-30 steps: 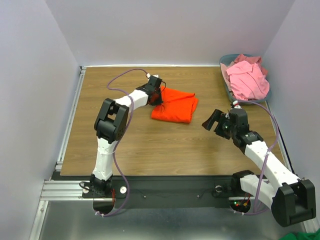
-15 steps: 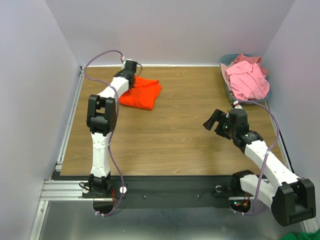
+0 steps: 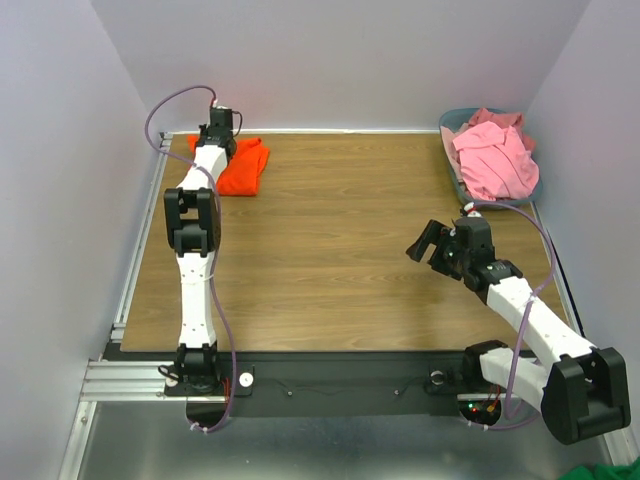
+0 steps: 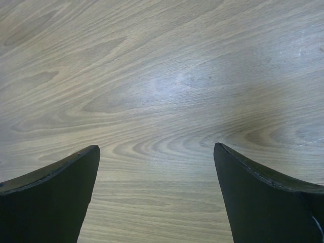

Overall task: Fold and stack the t-shirts
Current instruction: Neatly place the folded tshirt to the corner

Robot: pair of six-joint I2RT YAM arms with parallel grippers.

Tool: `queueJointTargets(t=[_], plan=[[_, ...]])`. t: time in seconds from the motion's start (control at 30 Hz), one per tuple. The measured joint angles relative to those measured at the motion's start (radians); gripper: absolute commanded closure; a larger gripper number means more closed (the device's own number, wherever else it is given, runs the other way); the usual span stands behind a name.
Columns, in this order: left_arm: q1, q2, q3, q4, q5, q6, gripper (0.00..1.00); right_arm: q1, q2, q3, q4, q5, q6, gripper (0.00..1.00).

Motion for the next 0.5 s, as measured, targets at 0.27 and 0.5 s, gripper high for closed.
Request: queueJointTargets(t=[0.27, 0.5], plan=[[0.018, 0.008, 0.031, 0.05, -0.019, 0.103, 0.3, 0.0, 0.0, 0.0, 0.0, 0.007, -0.001, 0.0], [0.057, -0.004, 0.056, 0.051, -0.051, 0.082, 0.02, 0.0, 0.0, 0.0, -0.008, 0.01, -0.001, 0.0]])
